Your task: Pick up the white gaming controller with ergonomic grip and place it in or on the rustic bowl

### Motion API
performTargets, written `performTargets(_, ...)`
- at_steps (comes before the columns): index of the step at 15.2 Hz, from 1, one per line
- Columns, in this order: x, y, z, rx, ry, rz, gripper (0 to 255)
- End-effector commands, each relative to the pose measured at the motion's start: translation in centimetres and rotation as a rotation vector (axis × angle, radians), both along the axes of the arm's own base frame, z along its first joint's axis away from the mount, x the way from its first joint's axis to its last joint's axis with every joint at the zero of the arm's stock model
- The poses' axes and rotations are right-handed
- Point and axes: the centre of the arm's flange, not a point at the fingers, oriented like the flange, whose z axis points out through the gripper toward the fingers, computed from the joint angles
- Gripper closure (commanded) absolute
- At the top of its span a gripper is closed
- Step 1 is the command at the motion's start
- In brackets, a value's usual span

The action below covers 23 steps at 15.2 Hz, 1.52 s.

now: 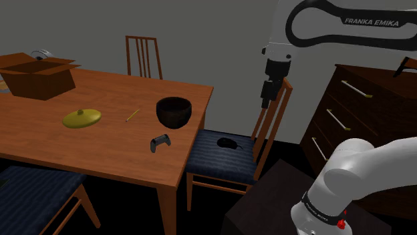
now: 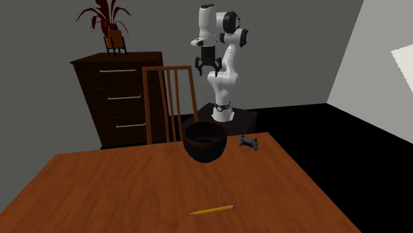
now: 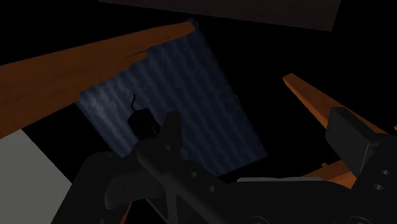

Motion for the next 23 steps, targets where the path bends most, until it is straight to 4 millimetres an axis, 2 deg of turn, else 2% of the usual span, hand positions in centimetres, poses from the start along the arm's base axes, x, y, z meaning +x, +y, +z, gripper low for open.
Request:
performTargets(1, 0.0, 0.0, 0.0, 0.0, 0.0, 0.0, 0)
performTargets(12, 10.4, 7.7, -5.6, 0.022, -0.024, 0.246, 0)
performTargets(23, 18.7, 17.9, -10.7, 0.044, -0.048, 0.491, 0)
